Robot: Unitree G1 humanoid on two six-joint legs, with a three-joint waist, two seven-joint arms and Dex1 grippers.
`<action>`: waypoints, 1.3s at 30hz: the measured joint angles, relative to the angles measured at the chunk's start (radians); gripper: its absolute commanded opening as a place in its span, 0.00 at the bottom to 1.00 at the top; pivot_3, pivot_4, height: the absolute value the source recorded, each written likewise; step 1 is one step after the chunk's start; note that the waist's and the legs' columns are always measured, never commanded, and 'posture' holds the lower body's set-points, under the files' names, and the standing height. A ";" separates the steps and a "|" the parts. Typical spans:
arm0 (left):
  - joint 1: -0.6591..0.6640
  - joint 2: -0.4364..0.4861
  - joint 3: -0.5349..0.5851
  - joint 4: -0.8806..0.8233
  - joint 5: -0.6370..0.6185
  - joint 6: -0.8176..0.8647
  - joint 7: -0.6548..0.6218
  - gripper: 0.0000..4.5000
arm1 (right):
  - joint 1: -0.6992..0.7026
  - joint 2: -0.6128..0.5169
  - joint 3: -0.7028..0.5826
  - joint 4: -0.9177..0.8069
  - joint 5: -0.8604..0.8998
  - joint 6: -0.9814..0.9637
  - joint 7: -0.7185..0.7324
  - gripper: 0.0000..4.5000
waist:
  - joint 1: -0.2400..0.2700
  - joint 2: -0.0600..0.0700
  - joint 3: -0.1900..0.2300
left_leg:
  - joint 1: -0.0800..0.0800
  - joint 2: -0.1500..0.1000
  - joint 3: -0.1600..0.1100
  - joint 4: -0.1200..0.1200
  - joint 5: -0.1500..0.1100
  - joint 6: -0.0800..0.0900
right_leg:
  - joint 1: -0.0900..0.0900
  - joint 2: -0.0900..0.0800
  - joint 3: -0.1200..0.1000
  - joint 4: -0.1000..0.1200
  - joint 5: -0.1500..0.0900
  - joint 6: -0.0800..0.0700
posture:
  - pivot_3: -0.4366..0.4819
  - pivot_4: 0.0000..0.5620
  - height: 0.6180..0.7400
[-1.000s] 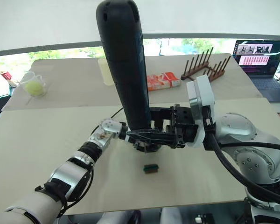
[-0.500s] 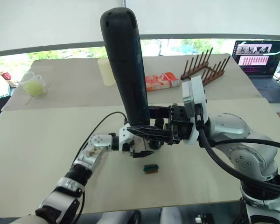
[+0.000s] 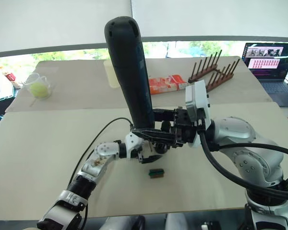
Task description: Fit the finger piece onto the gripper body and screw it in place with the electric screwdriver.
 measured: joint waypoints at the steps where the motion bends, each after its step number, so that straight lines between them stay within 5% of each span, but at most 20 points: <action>1: -0.001 -0.002 -0.003 0.000 0.000 0.000 -0.001 1.00 | 0.004 0.000 0.000 0.000 -0.002 0.000 0.000 0.42 | 0.000 0.000 0.000 | 0.000 0.000 0.000 0.000 0.000 0.000 | 0.000 0.000 0.000 0.000 0.000 0.000 | 0.48 0.27 1.00; 3: -0.006 -0.005 -0.011 0.006 0.000 0.000 -0.006 1.00 | 0.011 0.001 0.000 0.000 -0.009 0.000 0.001 0.42 | 0.001 0.000 0.000 | 0.000 0.000 0.000 0.000 0.000 0.000 | 0.000 0.000 0.000 0.000 0.000 0.000 | 0.48 0.27 1.00; 8: -0.041 -0.014 -0.012 0.059 -0.002 -0.028 -0.017 0.51 | 0.013 0.002 0.000 0.000 -0.031 -0.004 0.005 0.42 | 0.002 0.000 0.000 | 0.000 0.000 0.000 0.000 0.000 0.000 | 0.000 0.000 0.000 0.000 0.000 0.000 | 0.48 0.27 1.00; 19: -0.175 -0.040 -0.005 0.285 0.000 -0.139 -0.041 0.51 | -0.011 0.040 0.008 0.043 -0.155 -0.058 0.017 0.42 | 0.002 0.000 0.000 | 0.000 -0.001 0.000 0.001 0.000 0.000 | 0.000 -0.001 0.000 0.000 0.000 0.000 | 0.48 0.27 1.00; 39: -0.173 -0.036 -0.002 0.298 0.000 -0.172 -0.044 0.51 | 0.001 0.068 0.022 0.082 -0.282 -0.104 0.043 0.42 | 0.000 0.000 0.000 | 0.000 0.000 0.000 0.000 0.000 0.000 | 0.000 0.000 0.000 0.001 0.000 0.000 | 0.48 0.27 1.00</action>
